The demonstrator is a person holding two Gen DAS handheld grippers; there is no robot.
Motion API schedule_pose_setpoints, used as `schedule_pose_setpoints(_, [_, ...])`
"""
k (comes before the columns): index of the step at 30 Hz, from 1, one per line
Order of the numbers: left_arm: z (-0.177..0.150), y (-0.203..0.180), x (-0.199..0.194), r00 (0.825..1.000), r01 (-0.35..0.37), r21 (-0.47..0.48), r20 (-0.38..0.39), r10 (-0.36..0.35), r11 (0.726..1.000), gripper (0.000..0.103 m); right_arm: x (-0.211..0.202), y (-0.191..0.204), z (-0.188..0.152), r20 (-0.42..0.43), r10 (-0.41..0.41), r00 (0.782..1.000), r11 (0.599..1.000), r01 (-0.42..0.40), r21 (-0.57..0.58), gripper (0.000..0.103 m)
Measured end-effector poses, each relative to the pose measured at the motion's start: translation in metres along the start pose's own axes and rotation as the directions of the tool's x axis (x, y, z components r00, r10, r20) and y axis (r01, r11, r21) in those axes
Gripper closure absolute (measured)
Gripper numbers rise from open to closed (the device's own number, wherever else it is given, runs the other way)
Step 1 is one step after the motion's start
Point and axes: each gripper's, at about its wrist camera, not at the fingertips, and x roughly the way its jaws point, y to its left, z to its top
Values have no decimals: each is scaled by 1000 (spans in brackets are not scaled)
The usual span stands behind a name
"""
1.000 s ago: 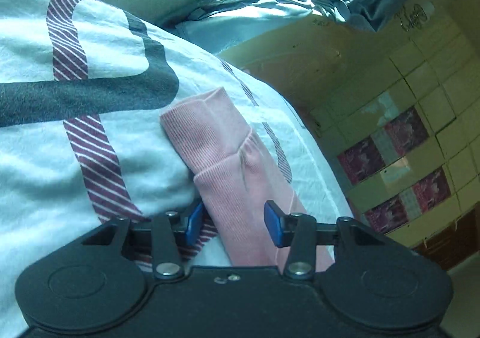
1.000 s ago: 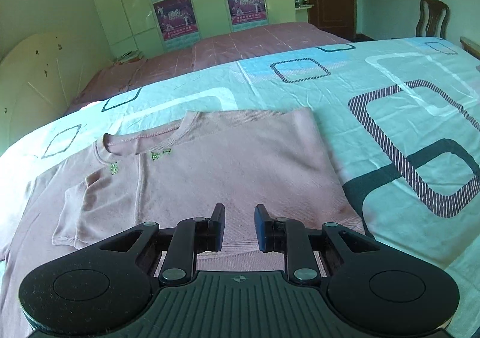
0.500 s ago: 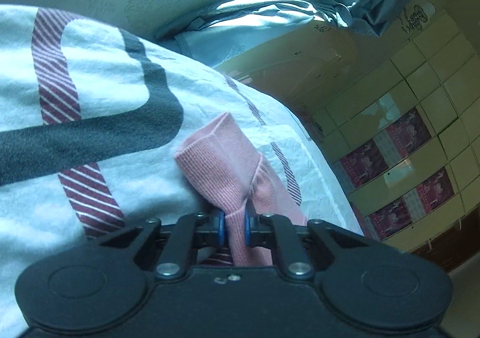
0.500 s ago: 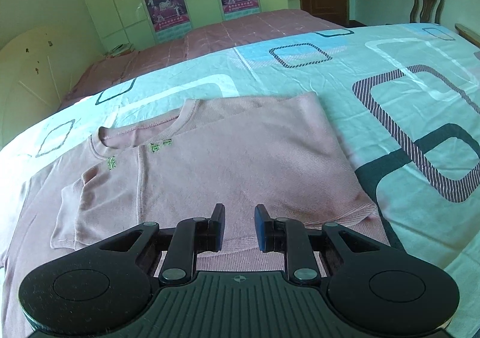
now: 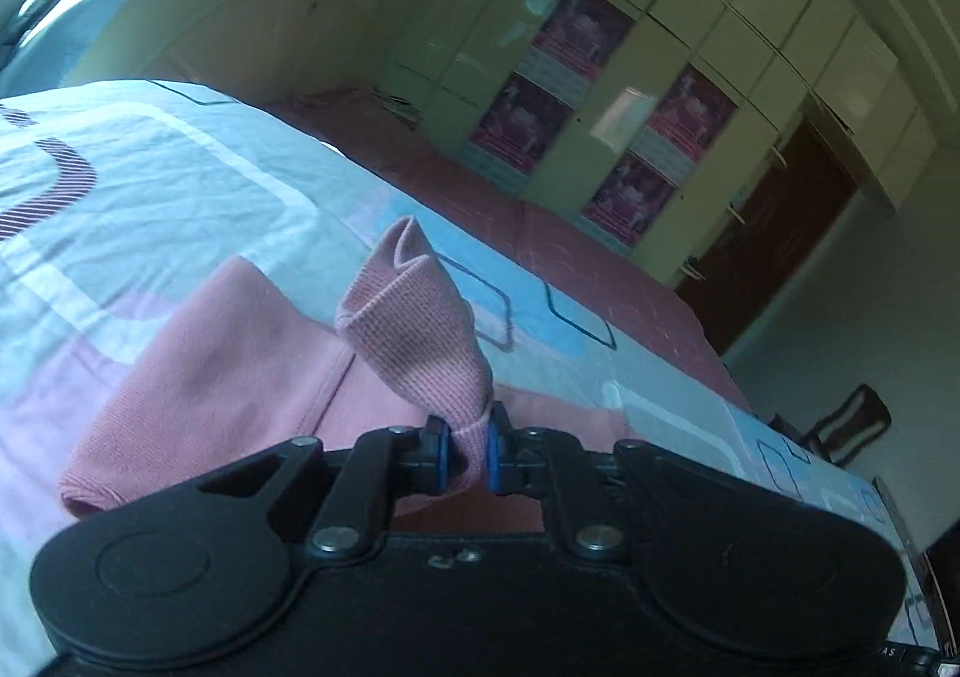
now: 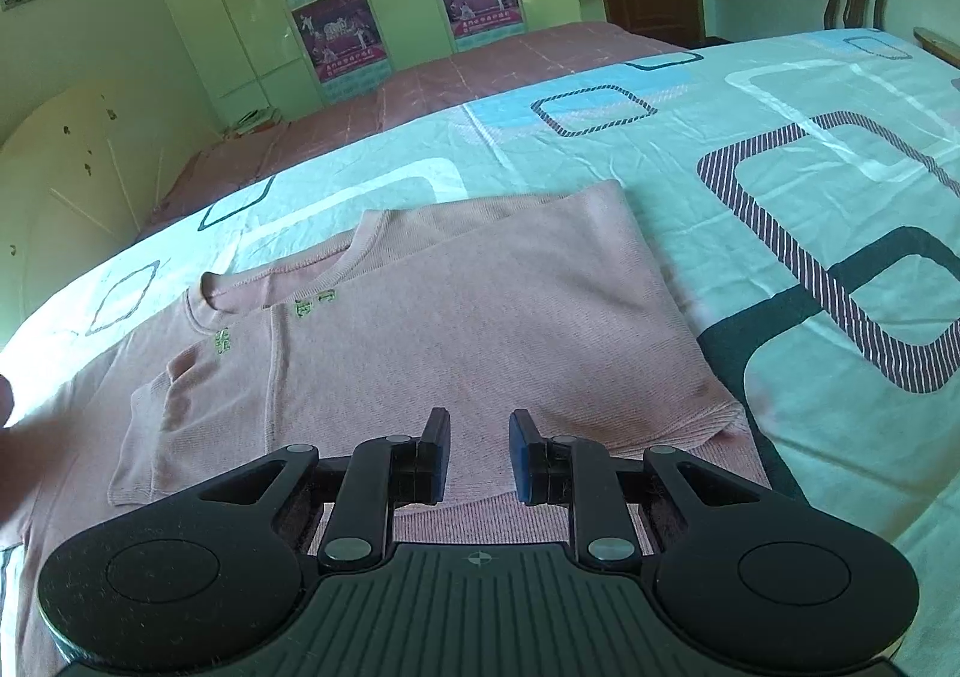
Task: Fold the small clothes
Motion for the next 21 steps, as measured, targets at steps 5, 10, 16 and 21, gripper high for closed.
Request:
schedule_pose_setpoints(5, [-37,-90,42,992,75,192,-113,-54,978,93,-13,-19,-2,9,15,1000,1000,-16,26,82])
schedule_pose_setpoints(10, [-74,-154,82,975,127,341,-216,-53,932,93,-24,-42,-4,6,10,1000,999,-10,53,82])
schedule_pose_setpoints(16, [-119,-188,125,922,188,430,-387,-8,883,80,-29,-65,-3,-16,33,999,994,-31,106,82])
schedule_pose_setpoints(21, [-127,-195,112,927,249,445,-366,-79,860,35,-27,-57,0,-33,84,996,992,-80,98,82])
